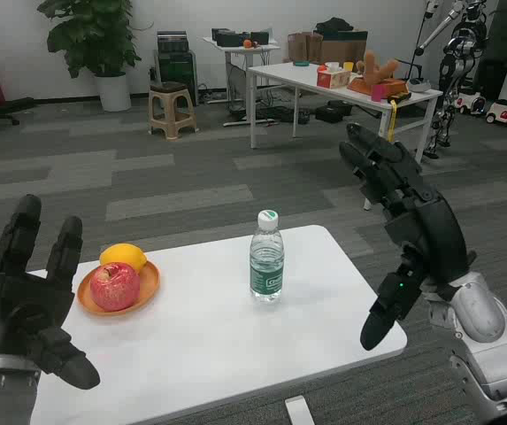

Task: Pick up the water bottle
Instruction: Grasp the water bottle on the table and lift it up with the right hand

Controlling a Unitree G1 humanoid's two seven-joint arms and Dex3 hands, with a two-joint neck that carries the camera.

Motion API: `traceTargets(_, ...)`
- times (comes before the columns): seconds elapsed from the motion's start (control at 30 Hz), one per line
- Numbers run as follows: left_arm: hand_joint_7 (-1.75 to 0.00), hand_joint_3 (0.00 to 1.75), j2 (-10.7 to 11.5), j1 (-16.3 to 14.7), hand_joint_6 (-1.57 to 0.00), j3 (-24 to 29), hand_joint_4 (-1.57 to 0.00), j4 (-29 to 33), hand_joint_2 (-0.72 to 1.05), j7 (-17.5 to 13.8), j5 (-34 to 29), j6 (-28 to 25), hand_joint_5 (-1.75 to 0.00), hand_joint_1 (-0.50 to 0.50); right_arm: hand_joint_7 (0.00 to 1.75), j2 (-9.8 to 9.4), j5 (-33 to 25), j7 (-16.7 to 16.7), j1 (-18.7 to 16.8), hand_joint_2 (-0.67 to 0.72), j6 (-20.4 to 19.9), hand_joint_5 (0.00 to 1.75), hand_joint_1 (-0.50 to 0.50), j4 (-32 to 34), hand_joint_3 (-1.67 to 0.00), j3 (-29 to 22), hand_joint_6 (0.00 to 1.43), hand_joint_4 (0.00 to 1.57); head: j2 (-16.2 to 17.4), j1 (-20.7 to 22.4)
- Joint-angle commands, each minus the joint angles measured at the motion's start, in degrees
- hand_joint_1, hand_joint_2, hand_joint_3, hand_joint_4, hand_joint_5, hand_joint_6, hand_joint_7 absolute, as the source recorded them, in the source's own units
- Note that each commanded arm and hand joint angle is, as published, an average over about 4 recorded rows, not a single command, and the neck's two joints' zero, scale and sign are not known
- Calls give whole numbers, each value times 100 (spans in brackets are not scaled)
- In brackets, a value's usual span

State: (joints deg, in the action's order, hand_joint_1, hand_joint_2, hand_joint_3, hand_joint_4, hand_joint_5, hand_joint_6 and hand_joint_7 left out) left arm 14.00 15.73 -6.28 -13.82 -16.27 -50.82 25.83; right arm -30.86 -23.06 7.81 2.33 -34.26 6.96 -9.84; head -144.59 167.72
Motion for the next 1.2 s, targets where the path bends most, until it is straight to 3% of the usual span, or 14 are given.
traceTargets(0.03, 0, 6, 199, 240, 0, -75, 0, -68, -69, 13, -148, 18, 0, -50, 49, 229, -120, -368, 804, 53, -46, 0, -46, -459, 0, 720, 0, 0, 282, 334)
traceTargets(0.23, 0, 9, 199, 231, 0, -75, 0, -66, -64, 10, -148, 18, 0, -50, 49, 229, -120, -370, 804, 53, -46, 0, -46, -459, 0, 720, 0, 0, 162, 199)
traceTargets(0.77, 0, 9, 199, 228, 0, -73, 0, -68, -70, 10, -148, 18, 0, -50, 49, 229, -120, -370, 806, 53, -46, 0, -44, -465, 0, 720, 0, 0, 185, 208)
traceTargets(0.9, 0, 0, 199, 228, 0, -66, 0, -68, -68, 10, -148, 18, 0, -50, 51, 229, -120, -368, 824, 53, -46, 0, -45, -485, 0, 729, 0, 0, 212, 223)
traceTargets(1.03, 0, 9, 199, 228, 0, -53, 0, -68, -64, 15, -148, 18, 0, -50, 49, 234, -120, -368, 861, 53, -50, 0, -46, -564, 0, 773, 0, 0, 236, 220)
traceTargets(1.2, 0, 9, 199, 233, 0, -48, 0, -76, -70, 10, -148, 18, 0, -50, 49, 282, -120, -368, 927, 53, -59, 0, -46, -745, 0, 848, 0, 0, 267, 182)
